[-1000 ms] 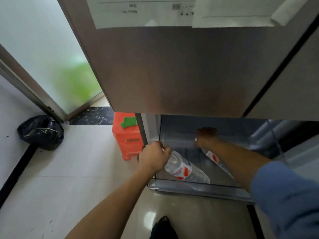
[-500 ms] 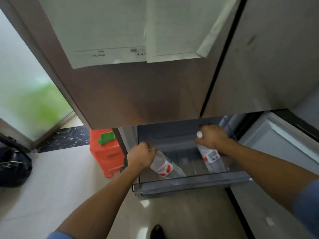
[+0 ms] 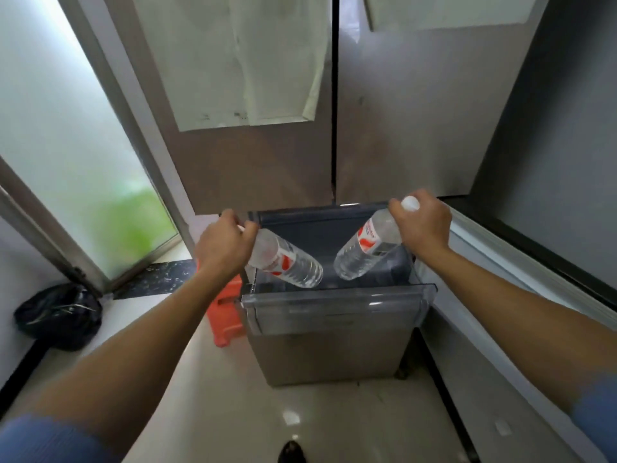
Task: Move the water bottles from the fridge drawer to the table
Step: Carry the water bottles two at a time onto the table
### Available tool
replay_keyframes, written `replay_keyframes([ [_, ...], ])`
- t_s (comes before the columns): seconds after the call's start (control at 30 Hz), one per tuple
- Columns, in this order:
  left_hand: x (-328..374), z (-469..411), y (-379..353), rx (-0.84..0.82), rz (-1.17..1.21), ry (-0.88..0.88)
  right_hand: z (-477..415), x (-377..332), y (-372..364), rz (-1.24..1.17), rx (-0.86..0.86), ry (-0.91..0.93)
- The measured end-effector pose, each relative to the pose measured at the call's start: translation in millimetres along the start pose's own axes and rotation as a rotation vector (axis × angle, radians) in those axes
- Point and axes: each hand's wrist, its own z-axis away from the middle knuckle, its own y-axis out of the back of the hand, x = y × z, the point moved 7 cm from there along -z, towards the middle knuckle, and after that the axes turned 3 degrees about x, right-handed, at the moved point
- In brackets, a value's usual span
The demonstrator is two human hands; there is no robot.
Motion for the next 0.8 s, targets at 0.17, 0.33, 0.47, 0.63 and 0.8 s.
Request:
replay_keyframes([
  [0.17,-23,49,84,0.058,-0.153,0.032,41,-81,1,-0.066,-0.182,0.202],
  [0.33,-94,133,158,0.032,-0.325,0.079,149,-161,-41,-0.060,-0.465,0.478],
  [0.47,-174,227,220,0.009,-0.472,0.238,264,-213,-75,-0.128,-0.688,0.653],
  [0.63,-262,376,322,0.015,-0.627,0.489,430,-286,-83,-0.160,-0.925,0.856],
  [0.8,-329,542,432,0.057,-0.728,0.726,612,-361,-47,-0.259,-1.073,1.037],
])
